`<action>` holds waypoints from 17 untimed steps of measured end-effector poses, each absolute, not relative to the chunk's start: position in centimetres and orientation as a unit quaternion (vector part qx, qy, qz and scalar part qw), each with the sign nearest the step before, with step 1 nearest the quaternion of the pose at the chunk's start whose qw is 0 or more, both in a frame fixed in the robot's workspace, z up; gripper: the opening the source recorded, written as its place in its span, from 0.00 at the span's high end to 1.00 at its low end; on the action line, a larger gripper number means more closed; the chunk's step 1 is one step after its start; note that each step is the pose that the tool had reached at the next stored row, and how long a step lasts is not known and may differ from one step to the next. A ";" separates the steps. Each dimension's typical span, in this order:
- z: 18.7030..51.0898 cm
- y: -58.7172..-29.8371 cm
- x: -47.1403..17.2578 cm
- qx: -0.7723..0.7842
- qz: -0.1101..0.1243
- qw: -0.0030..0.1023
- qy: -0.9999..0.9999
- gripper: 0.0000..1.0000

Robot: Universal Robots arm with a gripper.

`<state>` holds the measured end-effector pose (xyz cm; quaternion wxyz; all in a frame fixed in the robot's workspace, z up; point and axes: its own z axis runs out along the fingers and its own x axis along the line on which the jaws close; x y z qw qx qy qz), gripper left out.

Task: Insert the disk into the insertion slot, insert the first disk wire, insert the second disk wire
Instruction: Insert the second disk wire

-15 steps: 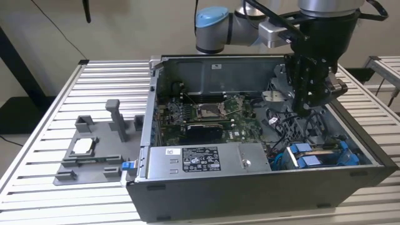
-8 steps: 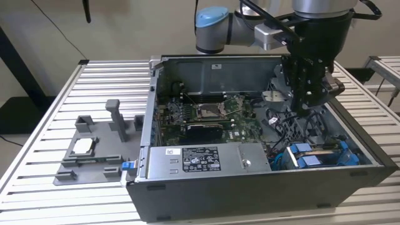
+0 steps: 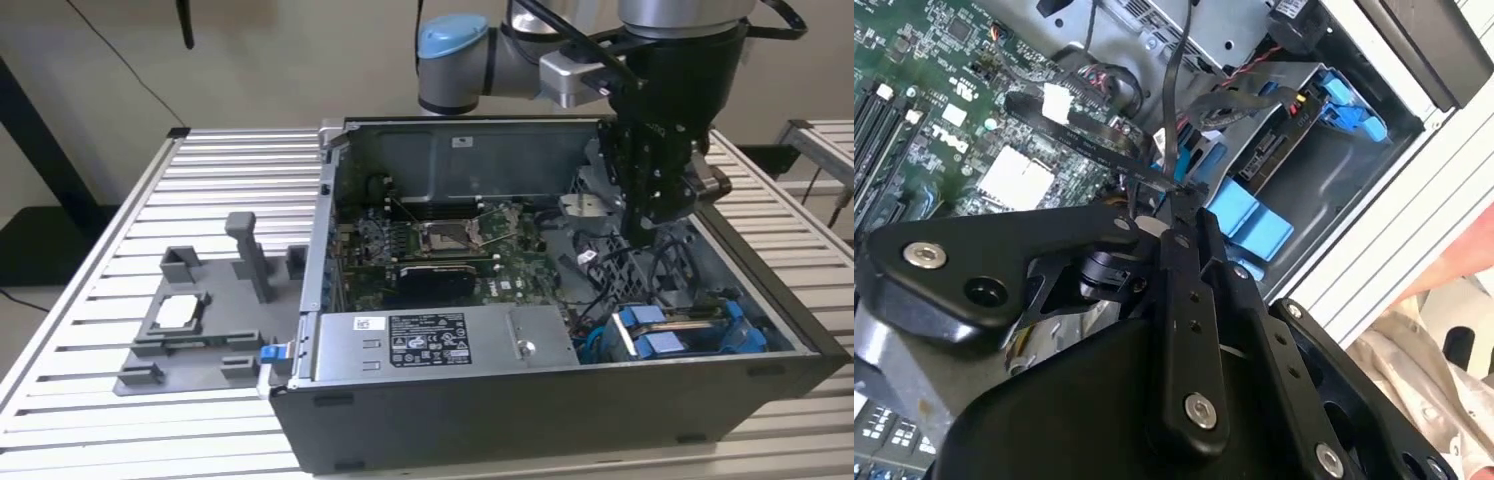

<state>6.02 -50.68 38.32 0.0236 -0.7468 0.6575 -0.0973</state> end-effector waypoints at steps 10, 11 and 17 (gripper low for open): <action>38.3 -51.0 6.1 -0.747 -0.097 0.023 0.657 0.84; 38.3 -51.2 6.2 -0.747 -0.097 0.022 0.657 0.84; 38.2 -52.4 6.8 -0.748 -0.093 0.019 0.657 0.84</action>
